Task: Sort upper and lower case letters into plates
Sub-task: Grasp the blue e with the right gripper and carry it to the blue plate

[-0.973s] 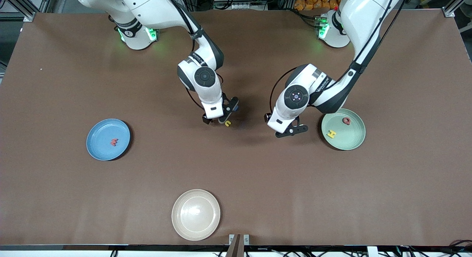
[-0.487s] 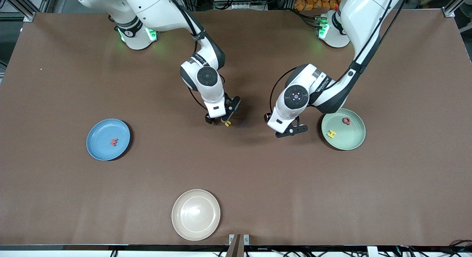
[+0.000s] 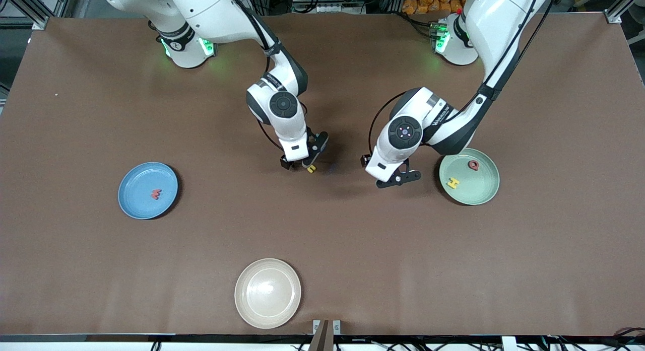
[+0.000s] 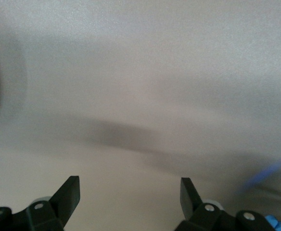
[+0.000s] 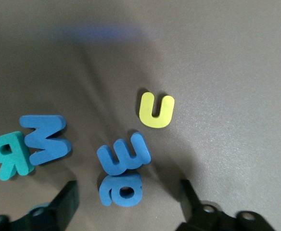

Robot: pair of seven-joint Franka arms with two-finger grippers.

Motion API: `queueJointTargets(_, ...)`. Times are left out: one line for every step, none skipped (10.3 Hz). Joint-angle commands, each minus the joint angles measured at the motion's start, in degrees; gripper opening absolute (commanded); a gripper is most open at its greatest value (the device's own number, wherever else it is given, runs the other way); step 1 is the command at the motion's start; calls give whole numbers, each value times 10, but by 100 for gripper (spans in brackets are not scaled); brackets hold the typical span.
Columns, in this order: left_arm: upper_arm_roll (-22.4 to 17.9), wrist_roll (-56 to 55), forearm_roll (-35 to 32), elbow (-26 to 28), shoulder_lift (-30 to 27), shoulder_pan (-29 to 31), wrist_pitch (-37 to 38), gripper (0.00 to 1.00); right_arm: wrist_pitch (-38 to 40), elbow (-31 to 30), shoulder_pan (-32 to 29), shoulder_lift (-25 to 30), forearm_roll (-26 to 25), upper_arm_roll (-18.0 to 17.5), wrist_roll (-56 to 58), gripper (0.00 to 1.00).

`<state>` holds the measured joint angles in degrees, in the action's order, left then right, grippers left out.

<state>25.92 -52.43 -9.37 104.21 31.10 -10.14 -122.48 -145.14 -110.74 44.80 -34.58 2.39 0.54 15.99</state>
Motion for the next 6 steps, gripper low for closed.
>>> queueJointTargets(-3,-2,-2,-9,1,2,8,92,-3,-10,12,6,-6,5,-13,0)
queueJointTargets(-4,-3,-2,-12,2,1,8,92,-2,-10,12,7,-6,5,-13,0)
queueJointTargets(-4,-3,-2,-12,2,1,8,95,-2,-10,12,8,-6,5,-13,0)
queueJointTargets(-4,-3,-2,-13,2,1,8,97,-1,-10,12,11,-6,5,-13,0)
queueJointTargets(-4,-3,-2,-13,2,1,8,97,2,-10,12,20,-6,7,-13,0)
queueJointTargets(-4,-4,-1,-15,2,-1,8,97,5,-10,7,34,-6,12,-13,0)
